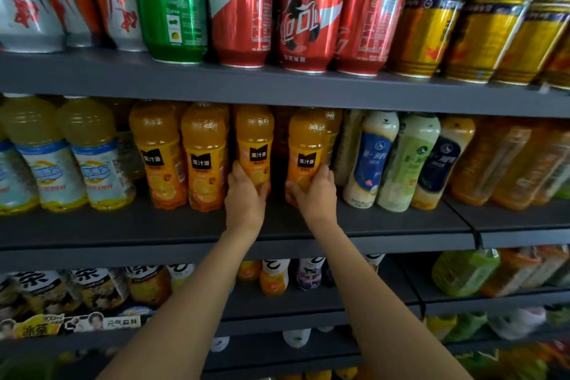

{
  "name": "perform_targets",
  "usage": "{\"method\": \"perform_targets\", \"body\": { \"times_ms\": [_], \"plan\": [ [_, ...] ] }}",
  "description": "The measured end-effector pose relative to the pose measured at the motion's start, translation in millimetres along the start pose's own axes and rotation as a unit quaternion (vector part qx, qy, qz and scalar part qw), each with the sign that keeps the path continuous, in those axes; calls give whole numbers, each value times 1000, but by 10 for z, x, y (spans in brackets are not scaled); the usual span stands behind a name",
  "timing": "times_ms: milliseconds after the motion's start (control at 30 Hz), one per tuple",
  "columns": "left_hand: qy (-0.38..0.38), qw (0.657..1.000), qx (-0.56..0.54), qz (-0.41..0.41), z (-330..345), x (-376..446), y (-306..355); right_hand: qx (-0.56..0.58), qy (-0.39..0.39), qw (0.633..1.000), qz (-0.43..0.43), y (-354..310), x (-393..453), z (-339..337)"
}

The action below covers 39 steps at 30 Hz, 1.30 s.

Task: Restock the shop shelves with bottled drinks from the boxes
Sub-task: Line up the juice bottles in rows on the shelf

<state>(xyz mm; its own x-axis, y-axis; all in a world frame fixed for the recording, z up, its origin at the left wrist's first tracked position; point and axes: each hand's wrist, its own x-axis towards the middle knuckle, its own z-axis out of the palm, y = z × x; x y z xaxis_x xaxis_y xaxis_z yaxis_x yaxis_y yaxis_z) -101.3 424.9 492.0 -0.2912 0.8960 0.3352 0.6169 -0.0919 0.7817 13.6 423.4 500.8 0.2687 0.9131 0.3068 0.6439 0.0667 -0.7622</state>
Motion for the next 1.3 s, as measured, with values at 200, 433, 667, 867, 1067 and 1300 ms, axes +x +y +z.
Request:
{"method": "perform_targets", "body": {
  "times_ms": [200,433,667,867,1067,1300],
  "plan": [
    [-32,998,18,-46,81,68,-50,-12,-5,1000,-10,4,29,-7],
    [73,992,26,104,-253,-330,-72,-7,-10,1000,-14,-5,34,-45],
    [127,991,-31,0,-593,-130,-401,32,-45,997,-51,-163,-232,146],
    [86,996,30,-16,-547,-12,-475,36,-59,997,-40,-247,-232,155],
    [93,995,38,-18,-525,-33,-463,11,-46,999,-25,-362,-264,217],
    [79,996,46,-10,-581,-14,-473,1,-50,998,-37,-384,-386,231]
  ]
}}
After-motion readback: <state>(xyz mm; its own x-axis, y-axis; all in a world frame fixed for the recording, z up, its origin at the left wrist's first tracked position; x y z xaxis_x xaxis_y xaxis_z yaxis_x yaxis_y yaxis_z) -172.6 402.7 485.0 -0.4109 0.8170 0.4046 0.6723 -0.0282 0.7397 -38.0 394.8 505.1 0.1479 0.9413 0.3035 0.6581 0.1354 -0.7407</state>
